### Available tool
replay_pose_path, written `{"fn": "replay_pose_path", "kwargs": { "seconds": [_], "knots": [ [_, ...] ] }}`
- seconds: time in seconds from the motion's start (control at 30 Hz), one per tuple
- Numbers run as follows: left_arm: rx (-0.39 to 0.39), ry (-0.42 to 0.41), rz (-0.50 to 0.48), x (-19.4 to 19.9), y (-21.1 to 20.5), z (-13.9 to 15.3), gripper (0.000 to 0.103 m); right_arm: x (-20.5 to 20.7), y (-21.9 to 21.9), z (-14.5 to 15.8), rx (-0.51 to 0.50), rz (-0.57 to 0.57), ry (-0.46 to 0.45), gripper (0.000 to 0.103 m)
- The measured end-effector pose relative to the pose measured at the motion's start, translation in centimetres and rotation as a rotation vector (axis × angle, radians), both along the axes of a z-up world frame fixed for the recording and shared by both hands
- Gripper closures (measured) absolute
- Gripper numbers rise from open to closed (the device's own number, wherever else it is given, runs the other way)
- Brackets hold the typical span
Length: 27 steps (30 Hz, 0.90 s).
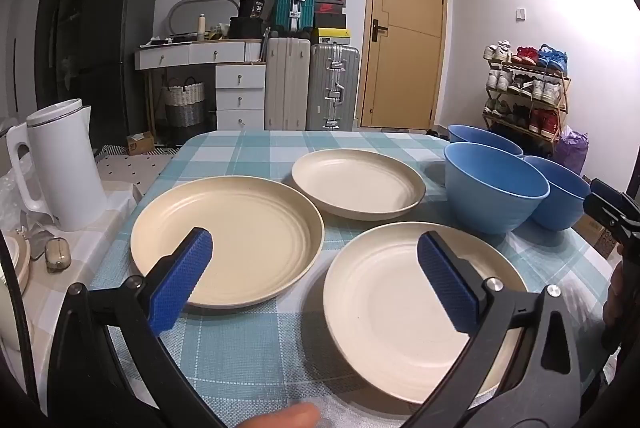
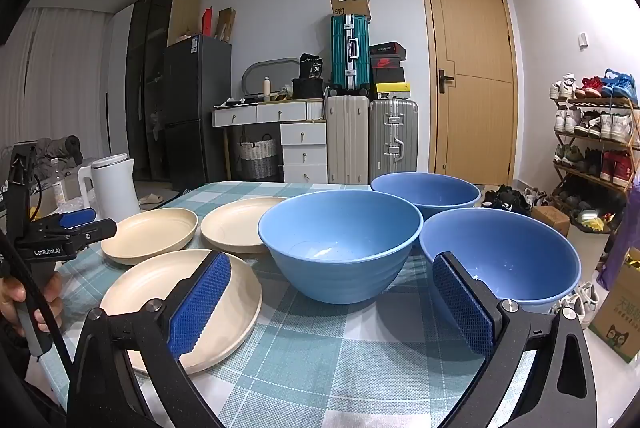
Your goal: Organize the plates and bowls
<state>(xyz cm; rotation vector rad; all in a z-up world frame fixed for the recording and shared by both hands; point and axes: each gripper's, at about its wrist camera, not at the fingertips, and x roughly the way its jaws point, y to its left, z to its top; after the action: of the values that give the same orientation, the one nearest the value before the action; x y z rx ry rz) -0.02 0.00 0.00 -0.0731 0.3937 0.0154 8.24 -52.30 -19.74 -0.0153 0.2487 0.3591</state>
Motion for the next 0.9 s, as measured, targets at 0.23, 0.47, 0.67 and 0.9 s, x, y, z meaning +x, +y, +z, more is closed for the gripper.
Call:
{"fn": "replay_pose_path", "kwargs": {
  "seconds": [0.23, 0.47, 0.67, 0.9],
  "knots": [
    [-0.014, 0.017, 0.001, 0.0, 0.09, 0.0, 0.001, 0.03, 0.0, -0.01, 0.003, 0.0, 0.001, 0.0],
    [-0.012, 0.02, 0.002, 0.01, 0.09, 0.01, 0.001, 0.04, -0.01, -0.01, 0.004, 0.0, 0.001, 0.0],
    [-0.012, 0.02, 0.002, 0.01, 0.09, 0.0, 0.001, 0.04, -0.01, 0.0, 0.004, -0.001, 0.001, 0.0],
    [-0.012, 0.019, 0.003, 0.01, 0.08, 0.0, 0.001, 0.02, -0.01, 0.01, 0.004, -0.002, 0.0, 0.0]
  ]
}}
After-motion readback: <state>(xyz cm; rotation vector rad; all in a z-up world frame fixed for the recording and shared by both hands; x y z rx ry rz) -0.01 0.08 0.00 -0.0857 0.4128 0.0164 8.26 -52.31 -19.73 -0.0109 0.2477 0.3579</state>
